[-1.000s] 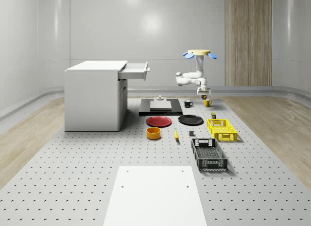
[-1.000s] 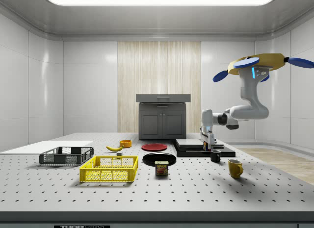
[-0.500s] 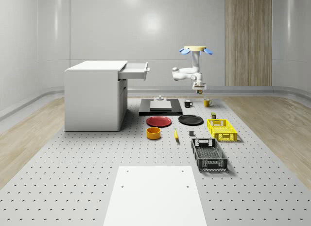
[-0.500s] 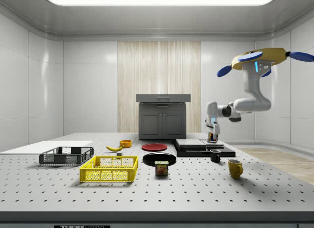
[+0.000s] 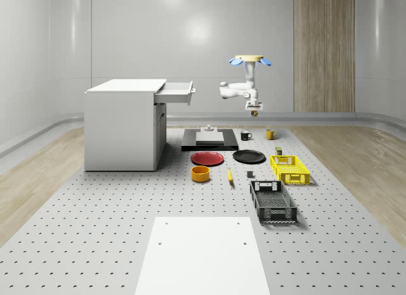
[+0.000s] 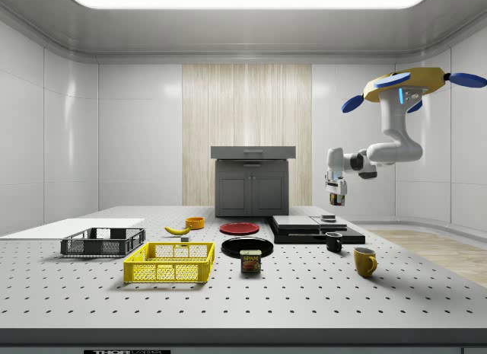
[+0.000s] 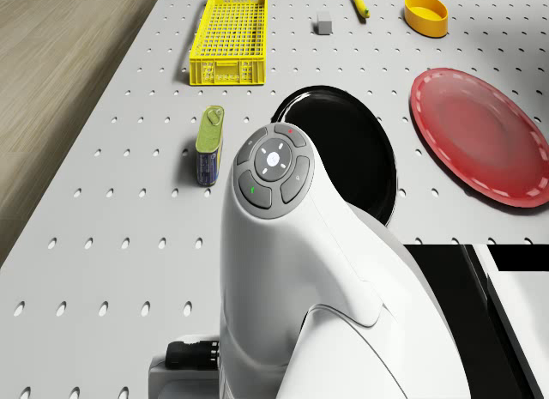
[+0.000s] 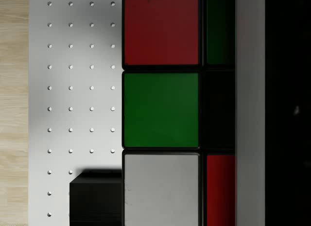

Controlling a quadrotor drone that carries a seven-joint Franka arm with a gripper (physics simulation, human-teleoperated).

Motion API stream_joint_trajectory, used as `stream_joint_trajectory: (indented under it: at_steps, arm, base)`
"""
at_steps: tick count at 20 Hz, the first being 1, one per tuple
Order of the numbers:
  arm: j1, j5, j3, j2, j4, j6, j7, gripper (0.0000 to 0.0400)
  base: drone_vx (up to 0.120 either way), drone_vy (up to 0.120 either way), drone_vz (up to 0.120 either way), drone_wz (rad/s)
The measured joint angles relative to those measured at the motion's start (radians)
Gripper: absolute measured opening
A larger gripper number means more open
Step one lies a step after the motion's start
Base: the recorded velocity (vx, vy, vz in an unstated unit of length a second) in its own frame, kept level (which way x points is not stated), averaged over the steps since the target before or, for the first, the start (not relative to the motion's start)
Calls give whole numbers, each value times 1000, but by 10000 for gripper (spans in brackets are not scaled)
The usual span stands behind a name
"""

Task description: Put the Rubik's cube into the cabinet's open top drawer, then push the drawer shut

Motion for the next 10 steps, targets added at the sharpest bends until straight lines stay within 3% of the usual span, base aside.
stream_joint_trajectory:
  at_steps: [10]
  arm:
    - [-5, 9, 3, -23, 1, 21, 4, 325]
  base:
    - [-120, -120, 120, 0]
